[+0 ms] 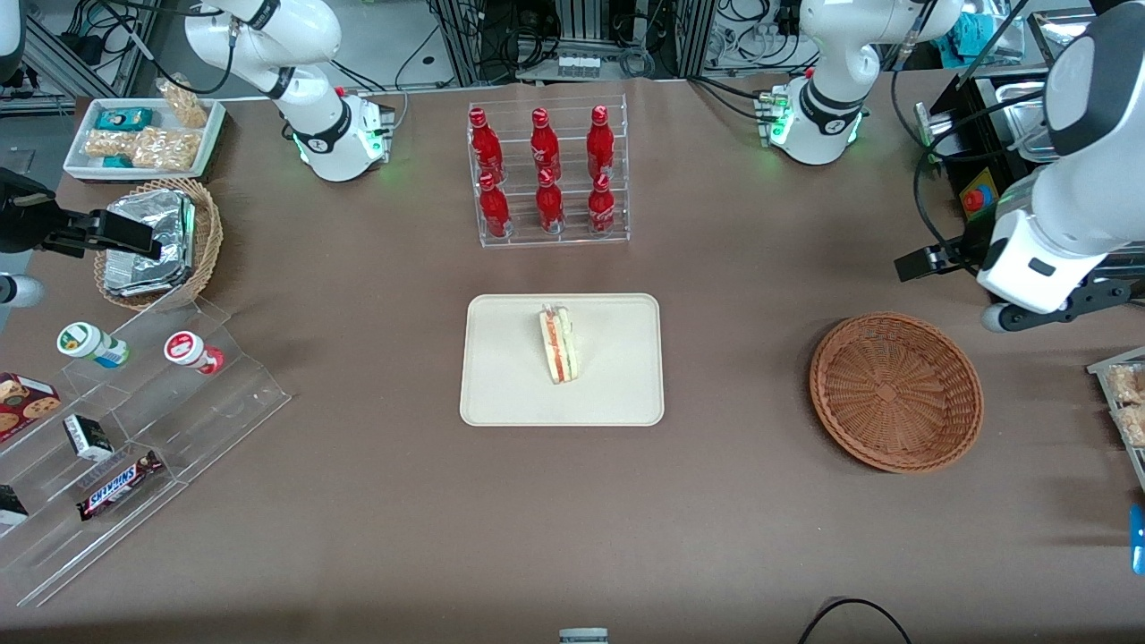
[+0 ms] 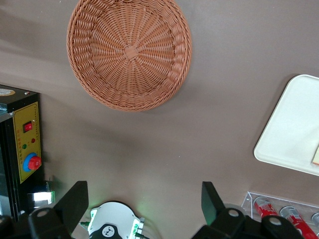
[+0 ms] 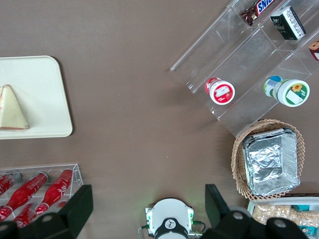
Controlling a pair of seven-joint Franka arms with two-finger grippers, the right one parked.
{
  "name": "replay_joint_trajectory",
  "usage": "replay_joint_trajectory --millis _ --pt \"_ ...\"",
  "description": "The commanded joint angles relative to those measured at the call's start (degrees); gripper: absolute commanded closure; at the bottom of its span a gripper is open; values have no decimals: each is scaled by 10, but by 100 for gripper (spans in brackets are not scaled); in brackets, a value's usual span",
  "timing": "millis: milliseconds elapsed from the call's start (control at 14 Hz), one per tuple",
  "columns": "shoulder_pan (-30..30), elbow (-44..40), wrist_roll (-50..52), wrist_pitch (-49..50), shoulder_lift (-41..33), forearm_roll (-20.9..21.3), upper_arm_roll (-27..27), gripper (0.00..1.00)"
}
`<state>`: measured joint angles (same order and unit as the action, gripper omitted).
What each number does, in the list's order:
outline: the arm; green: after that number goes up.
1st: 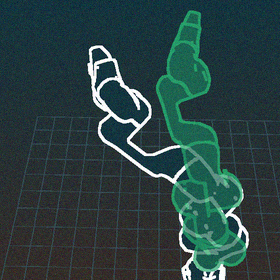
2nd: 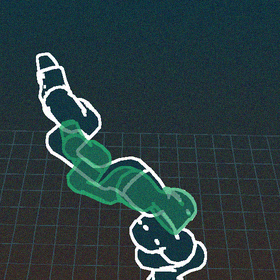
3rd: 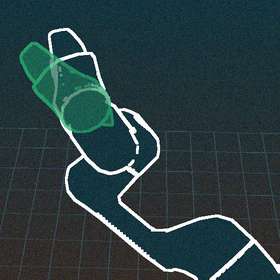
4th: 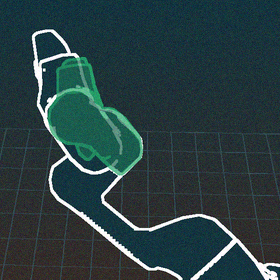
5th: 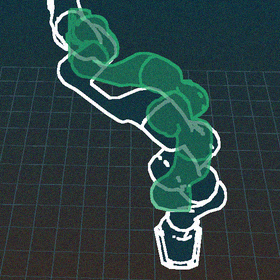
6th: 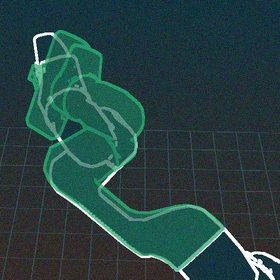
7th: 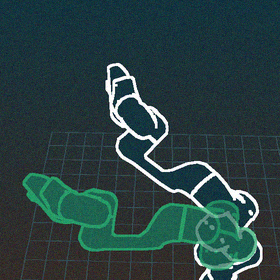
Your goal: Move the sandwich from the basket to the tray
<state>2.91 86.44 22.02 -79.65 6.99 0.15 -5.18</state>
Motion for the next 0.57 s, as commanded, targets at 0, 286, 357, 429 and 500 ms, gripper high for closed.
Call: replay_joint_trajectory --millis 0,286,357,429,500 --pt "-4 -5 -24 -7 -10 6 2 0" --pt "-4 -10 -39 -7 -7 5 3 0" --pt "-4 -16 -39 -7 -2 7 3 0" --pt "-4 -21 -38 -7 1 6 3 0" --pt "-4 -22 -37 -7 2 6 3 0"
